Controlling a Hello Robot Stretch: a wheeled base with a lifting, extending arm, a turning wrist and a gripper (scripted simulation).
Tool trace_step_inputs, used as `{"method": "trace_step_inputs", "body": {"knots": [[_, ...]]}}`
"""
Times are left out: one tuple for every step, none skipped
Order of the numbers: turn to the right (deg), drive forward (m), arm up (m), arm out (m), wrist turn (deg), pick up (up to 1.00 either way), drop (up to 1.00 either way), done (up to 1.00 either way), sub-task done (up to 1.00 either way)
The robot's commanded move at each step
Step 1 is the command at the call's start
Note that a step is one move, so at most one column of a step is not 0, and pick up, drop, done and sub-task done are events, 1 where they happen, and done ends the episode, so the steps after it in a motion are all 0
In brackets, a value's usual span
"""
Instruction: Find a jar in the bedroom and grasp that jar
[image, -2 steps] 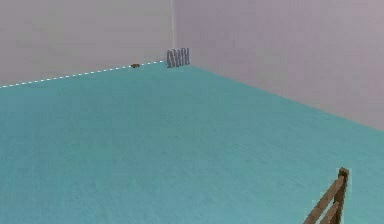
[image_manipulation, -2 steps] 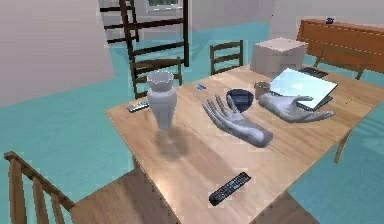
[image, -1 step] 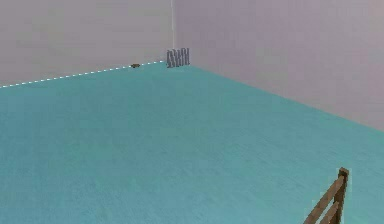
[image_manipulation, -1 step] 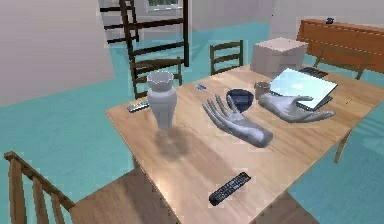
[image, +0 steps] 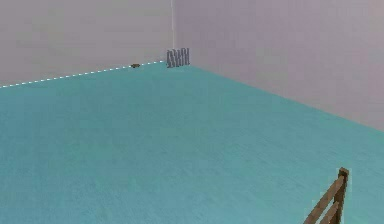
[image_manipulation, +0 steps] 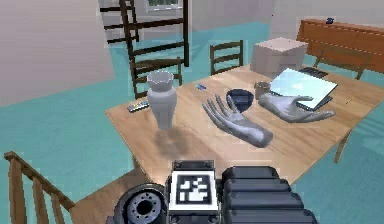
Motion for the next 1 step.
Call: {"method": "trace_step_inputs", "body": {"knots": [[0.0, 0.0, 0.0, 0.5, 0.0, 0.0, 0.0, 0.0, 0.0]]}}
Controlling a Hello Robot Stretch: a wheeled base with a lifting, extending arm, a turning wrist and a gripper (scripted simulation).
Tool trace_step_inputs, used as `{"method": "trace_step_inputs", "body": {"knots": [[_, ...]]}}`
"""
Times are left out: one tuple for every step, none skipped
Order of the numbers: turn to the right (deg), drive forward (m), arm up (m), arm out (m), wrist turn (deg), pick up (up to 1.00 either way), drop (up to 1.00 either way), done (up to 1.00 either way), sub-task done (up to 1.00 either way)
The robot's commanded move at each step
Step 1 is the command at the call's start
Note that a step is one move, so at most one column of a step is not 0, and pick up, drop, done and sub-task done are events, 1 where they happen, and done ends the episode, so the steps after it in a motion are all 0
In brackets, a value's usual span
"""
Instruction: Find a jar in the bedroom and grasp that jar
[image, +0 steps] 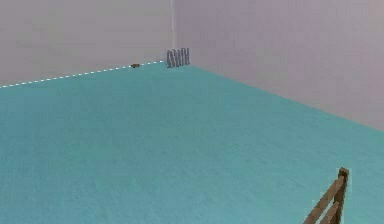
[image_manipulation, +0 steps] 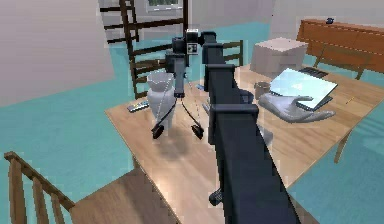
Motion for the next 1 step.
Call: {"method": "trace_step_inputs", "body": {"knots": [[0.0, 0.0, 0.0, 0.0, 45.0, 0.0, 0.0, 0.0, 0.0]]}}
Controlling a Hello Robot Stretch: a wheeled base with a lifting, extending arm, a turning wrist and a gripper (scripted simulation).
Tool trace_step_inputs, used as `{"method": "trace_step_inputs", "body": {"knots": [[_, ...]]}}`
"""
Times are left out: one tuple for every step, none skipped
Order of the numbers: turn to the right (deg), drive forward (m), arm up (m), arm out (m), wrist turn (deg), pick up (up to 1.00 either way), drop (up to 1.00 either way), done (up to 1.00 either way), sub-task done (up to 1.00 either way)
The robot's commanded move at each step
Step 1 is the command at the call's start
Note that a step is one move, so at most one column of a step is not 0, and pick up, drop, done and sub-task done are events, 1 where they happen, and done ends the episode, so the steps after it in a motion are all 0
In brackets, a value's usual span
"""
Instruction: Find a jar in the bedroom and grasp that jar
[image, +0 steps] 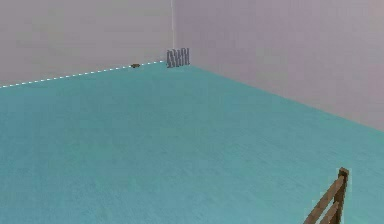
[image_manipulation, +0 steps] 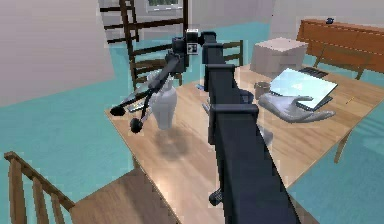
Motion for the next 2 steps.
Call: {"method": "trace_step_inputs", "body": {"knots": [[0.0, 0.0, 0.0, 0.0, 45.0, 0.0, 0.0, 0.0, 0.0], [0.0, 0.0, 0.0, 0.0, 45.0, 0.0, 0.0, 0.0, 0.0]]}}
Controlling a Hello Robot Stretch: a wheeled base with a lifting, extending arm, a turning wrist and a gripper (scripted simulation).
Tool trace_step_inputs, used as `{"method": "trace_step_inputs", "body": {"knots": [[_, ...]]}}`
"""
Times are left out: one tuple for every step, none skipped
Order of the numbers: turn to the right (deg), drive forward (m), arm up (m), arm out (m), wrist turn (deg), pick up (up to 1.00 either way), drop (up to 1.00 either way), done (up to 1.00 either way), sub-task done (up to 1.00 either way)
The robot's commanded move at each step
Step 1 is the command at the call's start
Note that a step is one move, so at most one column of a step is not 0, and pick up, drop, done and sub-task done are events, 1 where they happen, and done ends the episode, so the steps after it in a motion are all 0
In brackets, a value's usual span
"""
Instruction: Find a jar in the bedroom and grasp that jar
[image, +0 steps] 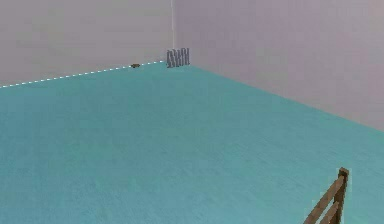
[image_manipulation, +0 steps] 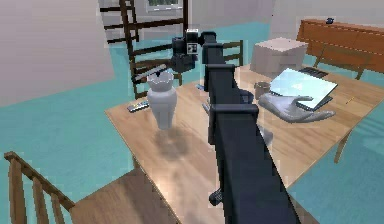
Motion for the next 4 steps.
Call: {"method": "trace_step_inputs", "body": {"knots": [[0.0, 0.0, 0.0, 0.0, 15.0, 0.0, 0.0, 0.0, 0.0], [0.0, 0.0, -0.16, 0.0, 0.0, 0.0, 0.0, 0.0, 0.0], [0.0, 0.0, 0.0, 0.0, 0.0, 1.0, 0.0, 0.0, 0.0], [0.0, 0.0, 0.1, 0.0, 0.0, 0.0, 0.0, 0.0, 0.0]]}}
